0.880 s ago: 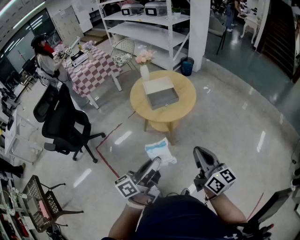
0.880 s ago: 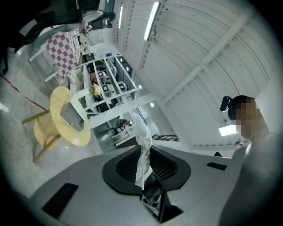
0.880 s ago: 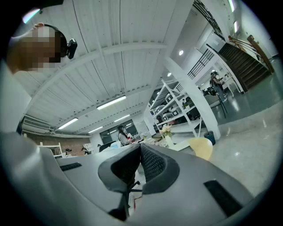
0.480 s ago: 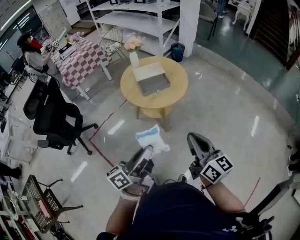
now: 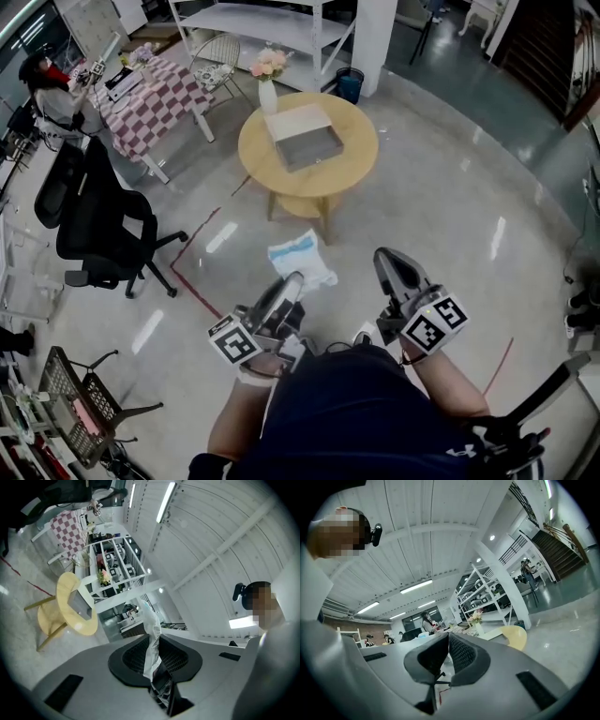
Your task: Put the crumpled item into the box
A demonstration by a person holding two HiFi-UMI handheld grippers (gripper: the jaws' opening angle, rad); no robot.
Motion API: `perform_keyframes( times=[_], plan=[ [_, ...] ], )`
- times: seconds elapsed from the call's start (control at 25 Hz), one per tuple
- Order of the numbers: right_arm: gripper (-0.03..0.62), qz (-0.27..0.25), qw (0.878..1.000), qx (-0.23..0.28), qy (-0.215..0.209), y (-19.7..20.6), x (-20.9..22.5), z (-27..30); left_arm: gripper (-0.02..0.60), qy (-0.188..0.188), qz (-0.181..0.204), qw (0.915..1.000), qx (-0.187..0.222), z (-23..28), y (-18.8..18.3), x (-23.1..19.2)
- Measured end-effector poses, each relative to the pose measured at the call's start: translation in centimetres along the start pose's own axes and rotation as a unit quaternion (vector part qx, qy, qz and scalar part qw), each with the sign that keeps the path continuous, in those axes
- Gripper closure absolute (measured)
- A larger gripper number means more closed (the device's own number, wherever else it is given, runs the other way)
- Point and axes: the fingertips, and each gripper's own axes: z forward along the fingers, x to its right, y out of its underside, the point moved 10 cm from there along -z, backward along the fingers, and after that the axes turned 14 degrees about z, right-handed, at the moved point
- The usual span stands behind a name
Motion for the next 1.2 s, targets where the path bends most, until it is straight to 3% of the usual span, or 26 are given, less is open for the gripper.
perform_keyframes(
  times=[0.52, 0.76, 1.2],
  plan=[
    [0.582, -0.004, 0.998, -0.01, 0.062, 2.7, -1.9, 2.1, 0.514, 0.016, -0.059, 0.9978, -0.023, -2.0, -1.3, -4.2],
    [0.582, 0.011, 0.998, -0.026, 0.057, 2.1, 0.6, 4.3, 0.514, 0.001, -0.06, 0.9978, -0.028, 0.2, -1.5, -5.7],
    [0.583, 0.025, 0.999, -0.04, 0.025, -3.3, 8.3, 10.1, 0.514, -0.024, -0.046, 0.9984, -0.022, 9.0, -2.6, -8.1]
  ],
)
